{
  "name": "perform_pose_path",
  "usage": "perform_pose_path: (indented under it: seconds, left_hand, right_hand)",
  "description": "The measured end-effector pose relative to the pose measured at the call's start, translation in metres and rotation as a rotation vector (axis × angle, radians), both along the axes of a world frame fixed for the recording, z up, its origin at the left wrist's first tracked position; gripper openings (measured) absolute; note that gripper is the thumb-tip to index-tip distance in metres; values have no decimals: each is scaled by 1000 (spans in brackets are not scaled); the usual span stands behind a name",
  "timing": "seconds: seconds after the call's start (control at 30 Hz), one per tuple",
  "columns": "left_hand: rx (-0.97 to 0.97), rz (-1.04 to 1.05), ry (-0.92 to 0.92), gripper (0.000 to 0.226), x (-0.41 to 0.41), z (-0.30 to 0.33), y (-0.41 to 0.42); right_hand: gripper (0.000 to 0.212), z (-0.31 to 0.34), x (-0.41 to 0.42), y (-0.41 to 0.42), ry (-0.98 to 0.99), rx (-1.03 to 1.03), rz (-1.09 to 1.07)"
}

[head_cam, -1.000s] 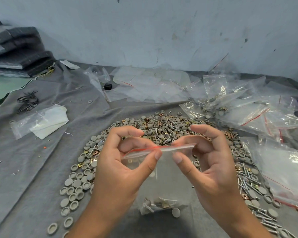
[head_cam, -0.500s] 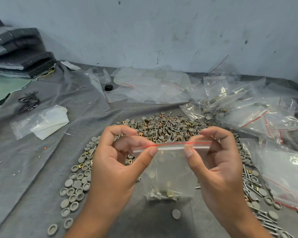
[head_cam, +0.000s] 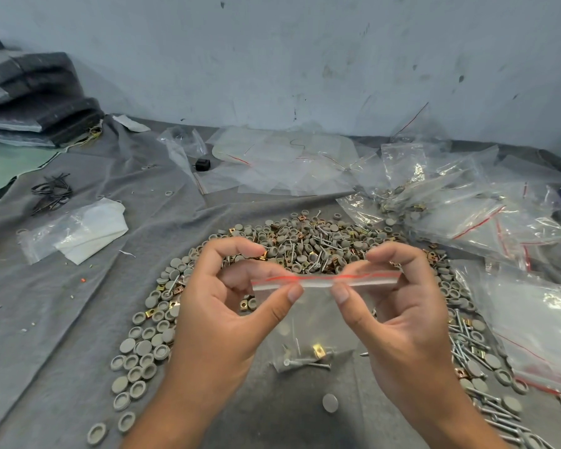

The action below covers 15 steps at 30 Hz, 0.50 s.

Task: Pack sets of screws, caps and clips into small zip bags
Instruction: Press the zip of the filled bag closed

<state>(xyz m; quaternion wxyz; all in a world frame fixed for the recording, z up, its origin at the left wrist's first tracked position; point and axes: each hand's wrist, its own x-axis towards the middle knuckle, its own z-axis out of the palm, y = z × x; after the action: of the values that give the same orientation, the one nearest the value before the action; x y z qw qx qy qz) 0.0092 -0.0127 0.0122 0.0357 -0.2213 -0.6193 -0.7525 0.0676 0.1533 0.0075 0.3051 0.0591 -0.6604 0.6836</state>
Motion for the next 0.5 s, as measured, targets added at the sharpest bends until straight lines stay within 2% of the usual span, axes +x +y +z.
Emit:
perform_pose_path:
  seconds: [0.2,0.5]
  left_hand:
    - [-27,-21,30,39,-1,-3,-1]
    - [-18,-83,38,40,0,-5,2]
  right_hand:
    - [53,1,1,1,-55,8,42]
    - [41,3,1,-2,-48,-6,-8]
